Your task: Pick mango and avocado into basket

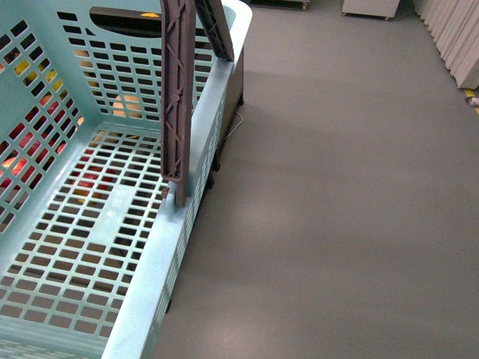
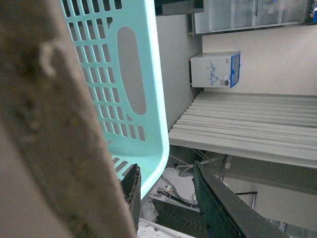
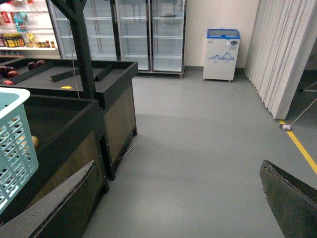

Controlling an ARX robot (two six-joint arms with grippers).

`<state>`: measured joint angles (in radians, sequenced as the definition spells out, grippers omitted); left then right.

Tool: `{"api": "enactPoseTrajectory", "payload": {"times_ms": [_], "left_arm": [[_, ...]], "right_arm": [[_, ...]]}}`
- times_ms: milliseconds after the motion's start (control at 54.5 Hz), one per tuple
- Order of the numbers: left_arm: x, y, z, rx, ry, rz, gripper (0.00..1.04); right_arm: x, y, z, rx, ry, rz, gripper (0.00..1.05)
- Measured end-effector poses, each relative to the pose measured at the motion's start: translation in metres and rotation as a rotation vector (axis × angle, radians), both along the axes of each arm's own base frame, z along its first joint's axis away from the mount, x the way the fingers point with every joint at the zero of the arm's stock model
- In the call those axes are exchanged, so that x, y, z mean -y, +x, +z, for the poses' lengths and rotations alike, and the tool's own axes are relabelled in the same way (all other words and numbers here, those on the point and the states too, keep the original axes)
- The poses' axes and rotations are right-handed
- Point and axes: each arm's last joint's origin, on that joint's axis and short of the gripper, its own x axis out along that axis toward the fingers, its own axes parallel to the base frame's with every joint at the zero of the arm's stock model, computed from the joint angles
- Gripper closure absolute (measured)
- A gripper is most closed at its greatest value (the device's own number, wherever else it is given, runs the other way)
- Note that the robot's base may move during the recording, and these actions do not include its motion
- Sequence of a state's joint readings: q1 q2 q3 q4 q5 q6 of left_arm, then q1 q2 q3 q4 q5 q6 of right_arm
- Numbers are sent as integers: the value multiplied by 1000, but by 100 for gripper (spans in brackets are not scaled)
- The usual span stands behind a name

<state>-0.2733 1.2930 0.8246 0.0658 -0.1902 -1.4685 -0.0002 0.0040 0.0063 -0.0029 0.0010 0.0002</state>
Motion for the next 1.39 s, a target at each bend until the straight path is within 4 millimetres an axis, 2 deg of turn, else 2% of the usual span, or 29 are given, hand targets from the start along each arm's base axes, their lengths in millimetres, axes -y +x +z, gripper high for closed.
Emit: {"api": "enactPoseTrajectory", "payload": {"times_ms": [1395], "left_arm": [[0, 0, 0, -2, 2, -2, 71]], "right_arm": [[0, 0, 0, 0, 0, 2, 8]]}}
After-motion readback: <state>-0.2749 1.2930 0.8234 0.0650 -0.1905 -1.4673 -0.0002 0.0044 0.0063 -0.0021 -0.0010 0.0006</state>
